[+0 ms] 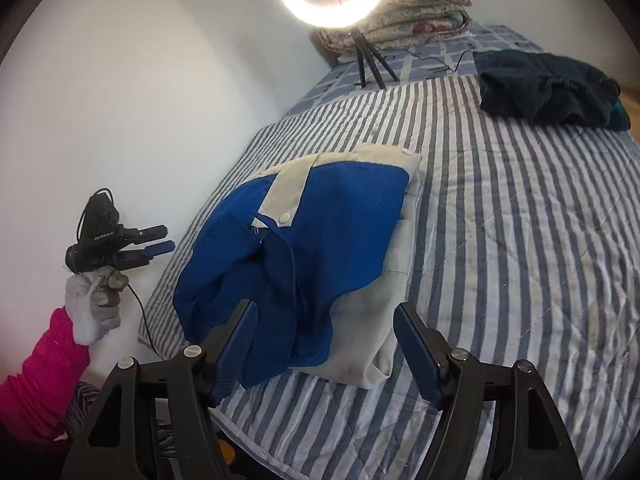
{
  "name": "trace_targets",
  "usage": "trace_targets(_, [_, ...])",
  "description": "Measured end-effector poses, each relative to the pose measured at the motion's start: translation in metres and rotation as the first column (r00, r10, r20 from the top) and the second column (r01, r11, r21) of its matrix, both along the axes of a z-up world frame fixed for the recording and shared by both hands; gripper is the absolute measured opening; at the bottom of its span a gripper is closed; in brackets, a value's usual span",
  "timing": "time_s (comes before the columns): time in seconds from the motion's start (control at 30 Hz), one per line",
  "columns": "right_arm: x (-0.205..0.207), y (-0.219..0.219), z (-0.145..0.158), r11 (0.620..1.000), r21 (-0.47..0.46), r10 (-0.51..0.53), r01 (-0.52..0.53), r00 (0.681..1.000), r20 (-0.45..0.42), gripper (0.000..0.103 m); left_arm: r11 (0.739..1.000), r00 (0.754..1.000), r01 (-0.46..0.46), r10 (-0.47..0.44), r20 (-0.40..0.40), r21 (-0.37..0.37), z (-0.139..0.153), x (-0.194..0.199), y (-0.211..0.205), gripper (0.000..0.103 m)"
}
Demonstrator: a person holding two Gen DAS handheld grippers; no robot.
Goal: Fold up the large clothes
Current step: 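Grasp the blue fabric edge with both grippers and straighten the fold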
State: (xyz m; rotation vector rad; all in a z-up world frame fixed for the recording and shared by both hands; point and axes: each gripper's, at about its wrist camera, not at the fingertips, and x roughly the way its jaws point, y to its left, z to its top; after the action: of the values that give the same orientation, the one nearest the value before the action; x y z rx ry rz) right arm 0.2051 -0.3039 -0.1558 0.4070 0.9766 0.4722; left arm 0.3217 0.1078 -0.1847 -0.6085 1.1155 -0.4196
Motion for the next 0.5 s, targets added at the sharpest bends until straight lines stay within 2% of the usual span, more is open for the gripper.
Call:
trace_targets(0.1, [0.014,0.003,-0.021,0.999,0.047,0.012,-0.009,0.999,-0.053,0.062,1.0,0.999,-0.015,0.015,-0.029,-0.016,-0.018,0.01,-0.004,0.058])
trace_targets(0.17, [0.022,0.005,-0.035,0.997,0.08,0.016,-0.009,0.996,-0.086,0.058,0.999,0.999,-0.005,0.003,-0.051,-0.046,-0.028,0.015,-0.009,0.058])
trace_targets(0.27, [0.033,0.007,-0.048,0.992,0.123,0.017,-0.003,0.994,-0.109,0.052,0.999,0.998,0.02,-0.023,-0.059,-0.046,-0.037,0.021,-0.018,0.056])
trace_targets(0.33, [0.037,0.01,-0.053,0.99,0.138,0.023,-0.007,0.993,-0.113,0.043,0.997,0.997,0.034,-0.038,-0.069,-0.063,-0.042,0.025,-0.023,0.037])
trace_targets(0.37, [0.04,0.011,-0.054,0.99,0.142,0.029,-0.012,0.993,-0.115,0.04,0.998,0.996,0.037,-0.042,-0.075,-0.059,-0.044,0.026,-0.026,0.012])
trace_targets(0.4, [0.041,0.013,-0.056,0.989,0.147,0.039,-0.021,0.992,-0.119,0.03,0.998,0.996,0.042,-0.044,-0.071,-0.039,-0.043,0.026,-0.029,0.004])
trace_targets(0.43, [0.043,0.016,-0.057,0.987,0.157,0.062,-0.042,0.99,-0.124,0.01,0.999,0.997,0.047,-0.048,-0.057,-0.013,-0.04,0.024,-0.033,0.003])
trace_targets(0.47, [0.044,0.018,-0.057,0.986,0.154,0.08,-0.06,0.989,-0.126,0.0,0.998,0.997,0.06,-0.06,-0.043,0.003,-0.035,0.021,-0.037,0.001])
trace_targets(0.5, [0.044,0.02,-0.055,0.989,0.124,0.089,-0.075,0.989,-0.118,0.0,0.997,0.997,0.076,-0.075,-0.03,0.015,-0.029,0.018,-0.041,0.001])
